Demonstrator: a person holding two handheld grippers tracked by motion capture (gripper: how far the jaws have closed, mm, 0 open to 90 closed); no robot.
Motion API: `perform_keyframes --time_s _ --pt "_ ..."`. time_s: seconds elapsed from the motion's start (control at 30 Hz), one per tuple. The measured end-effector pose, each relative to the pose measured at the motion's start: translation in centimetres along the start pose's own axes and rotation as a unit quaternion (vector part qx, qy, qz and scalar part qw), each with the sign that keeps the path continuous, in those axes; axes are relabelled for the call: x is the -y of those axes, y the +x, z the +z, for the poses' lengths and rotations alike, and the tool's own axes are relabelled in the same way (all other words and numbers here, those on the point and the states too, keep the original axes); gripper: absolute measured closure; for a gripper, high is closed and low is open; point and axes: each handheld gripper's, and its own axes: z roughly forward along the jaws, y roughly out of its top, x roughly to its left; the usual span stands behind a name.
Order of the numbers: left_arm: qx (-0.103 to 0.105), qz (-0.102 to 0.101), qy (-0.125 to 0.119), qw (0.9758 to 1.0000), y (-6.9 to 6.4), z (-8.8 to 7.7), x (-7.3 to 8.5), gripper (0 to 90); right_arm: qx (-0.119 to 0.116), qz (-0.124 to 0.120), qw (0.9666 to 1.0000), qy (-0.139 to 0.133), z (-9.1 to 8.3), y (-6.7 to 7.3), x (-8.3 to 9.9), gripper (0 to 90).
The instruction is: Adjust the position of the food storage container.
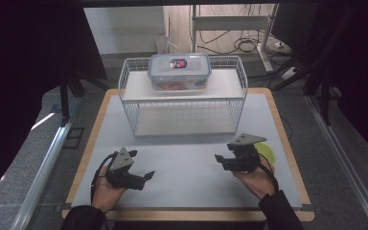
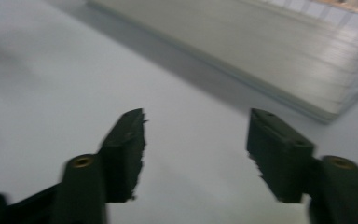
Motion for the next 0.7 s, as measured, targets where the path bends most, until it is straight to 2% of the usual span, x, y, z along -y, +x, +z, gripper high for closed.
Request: perform_keyframes --time_s 0.1,0.33,0.43,0.57,0.7 --pt "-0.002 -0.002 0.0 1.0 0.1 0.0 0.1 3.6 0.018 0.01 0.9998 -0.005 -1.0 -1.5 0.1 56.5" --pt "-0.006 -0.004 0.003 1.0 0.3 -0.1 0.2 4.2 0.062 0.029 0.9976 0.0 -2.9 -4.6 0.9 83.4" --pt "-0.007 -0.004 0.006 1.0 0.4 -0.1 0.2 4.4 0.077 0.045 0.996 0.0 -3.5 -5.7 1.2 87.6" --pt "-0.007 -0.005 0.007 0.9999 0.4 -0.1 0.3 4.5 0.106 0.074 0.9915 -0.007 -4.8 -7.3 1.8 89.8" --pt "-0.008 -0.006 0.009 0.9999 0.5 0.0 0.3 4.6 0.132 0.09 0.9872 -0.001 -5.6 -8.5 2.5 89.8"
